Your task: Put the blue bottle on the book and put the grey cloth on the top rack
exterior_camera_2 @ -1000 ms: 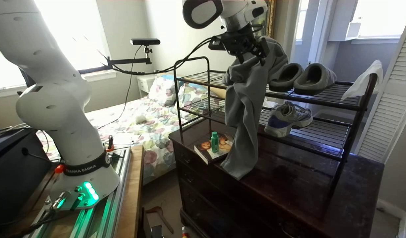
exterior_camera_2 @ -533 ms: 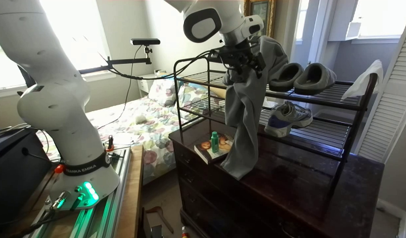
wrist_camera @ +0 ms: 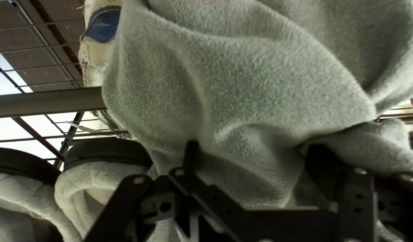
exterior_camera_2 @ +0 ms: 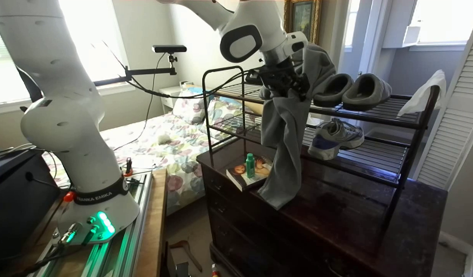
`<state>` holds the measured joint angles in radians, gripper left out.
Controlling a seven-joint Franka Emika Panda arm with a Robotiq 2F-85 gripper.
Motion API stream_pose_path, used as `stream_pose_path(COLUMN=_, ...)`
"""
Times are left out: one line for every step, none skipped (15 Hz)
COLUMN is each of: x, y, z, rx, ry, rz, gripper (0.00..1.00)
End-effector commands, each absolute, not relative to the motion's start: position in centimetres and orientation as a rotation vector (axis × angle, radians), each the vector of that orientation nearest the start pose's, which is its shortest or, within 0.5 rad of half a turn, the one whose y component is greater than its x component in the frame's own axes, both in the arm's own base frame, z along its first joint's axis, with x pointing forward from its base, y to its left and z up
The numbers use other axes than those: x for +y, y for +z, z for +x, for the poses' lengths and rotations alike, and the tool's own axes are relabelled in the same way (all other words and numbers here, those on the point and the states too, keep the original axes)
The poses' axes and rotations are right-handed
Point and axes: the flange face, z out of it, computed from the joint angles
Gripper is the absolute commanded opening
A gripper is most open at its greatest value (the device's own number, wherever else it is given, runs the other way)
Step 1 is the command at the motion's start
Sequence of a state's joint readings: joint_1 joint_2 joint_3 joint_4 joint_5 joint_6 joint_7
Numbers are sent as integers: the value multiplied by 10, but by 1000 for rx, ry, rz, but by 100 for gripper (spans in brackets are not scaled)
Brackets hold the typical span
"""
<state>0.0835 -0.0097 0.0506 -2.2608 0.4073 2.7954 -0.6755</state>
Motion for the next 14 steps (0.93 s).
stream_pose_path(x=68, y=428, z=565, rx=-690, ry=-795, rz=-2817, gripper=50)
stream_pose_path(x=71, y=433, z=564, rx=-699, ry=-773, rz=-2797, gripper=45)
stream_pose_path(x=73, y=438, z=564, rx=-705, ry=-760, rz=-2786, gripper=38)
stream_pose_path(x=76, y=444, z=563, rx=-713, ry=-749, rz=-2770, gripper=30)
stream_pose_path(x=79, y=449, z=562, rx=-719, ry=-742, rz=-2762, gripper=24)
stream_pose_path(x=82, y=456, z=561, rx=-733, ry=-740, rz=-2749, gripper=16)
stream_pose_path(x=85, y=461, z=560, rx=-745, ry=-738, rz=-2740, gripper=10)
stream_pose_path(x=89, y=469, z=559, rx=-768, ry=-741, rz=-2729, gripper=2)
stream_pose_path(x=95, y=478, z=558, rx=-790, ry=-754, rz=-2711, gripper=1)
stream_pose_path(x=100, y=486, z=558, rx=-808, ry=-761, rz=-2696, gripper=0)
stream_pose_path(x=106, y=497, z=558, rx=-840, ry=-777, rz=-2673, gripper=0)
stream_pose_path(x=112, y=504, z=558, rx=-867, ry=-789, rz=-2660, gripper=2)
stream_pose_path(x=118, y=513, z=557, rx=-897, ry=-803, rz=-2644, gripper=2)
stream_pose_path(x=124, y=521, z=557, rx=-920, ry=-814, rz=-2629, gripper=1)
